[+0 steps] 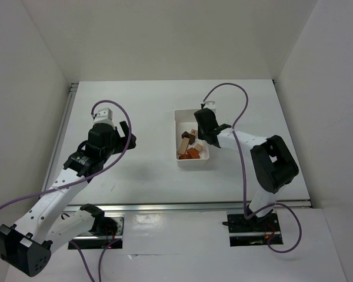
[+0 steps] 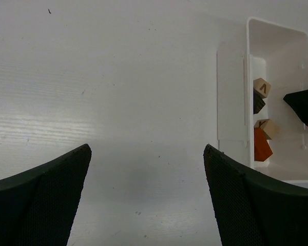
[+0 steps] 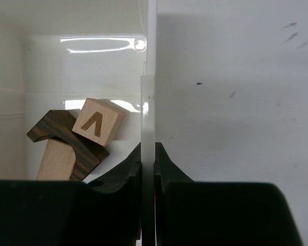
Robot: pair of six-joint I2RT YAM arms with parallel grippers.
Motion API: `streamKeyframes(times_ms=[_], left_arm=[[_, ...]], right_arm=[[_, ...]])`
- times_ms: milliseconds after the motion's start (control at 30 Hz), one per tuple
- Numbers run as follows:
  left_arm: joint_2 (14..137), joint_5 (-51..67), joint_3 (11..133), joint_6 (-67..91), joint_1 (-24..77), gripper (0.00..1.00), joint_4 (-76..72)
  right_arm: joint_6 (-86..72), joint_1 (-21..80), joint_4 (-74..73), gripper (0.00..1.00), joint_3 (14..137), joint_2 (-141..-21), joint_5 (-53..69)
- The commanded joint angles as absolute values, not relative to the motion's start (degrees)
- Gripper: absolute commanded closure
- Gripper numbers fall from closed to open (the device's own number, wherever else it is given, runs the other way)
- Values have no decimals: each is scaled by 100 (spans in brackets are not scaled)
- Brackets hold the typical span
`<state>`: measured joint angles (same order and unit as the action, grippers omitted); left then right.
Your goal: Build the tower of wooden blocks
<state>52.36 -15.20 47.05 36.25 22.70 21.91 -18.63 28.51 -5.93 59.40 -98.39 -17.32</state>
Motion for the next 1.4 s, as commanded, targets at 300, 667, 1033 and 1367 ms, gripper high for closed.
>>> streamKeyframes(times_ms=[300, 667, 1033, 1367], left_arm=[[5221, -1731, 4878, 3656, 2294, 5, 2161], [5037, -2021, 4931, 3709, 2294, 5, 2347], [4975, -1837, 4983, 3656, 2294, 5, 2294], [4790, -1679, 4983, 3656, 2294, 5, 2241]], right_arm=[[-3465, 3963, -3701, 100, 8154, -11090, -8531], [-6162, 3912, -7506, 100, 10564, -11988, -8534], [-6020, 4183, -7506, 100, 10730, -11916, -8315], [-3463, 4009, -5080, 100, 11438, -11552, -5868]])
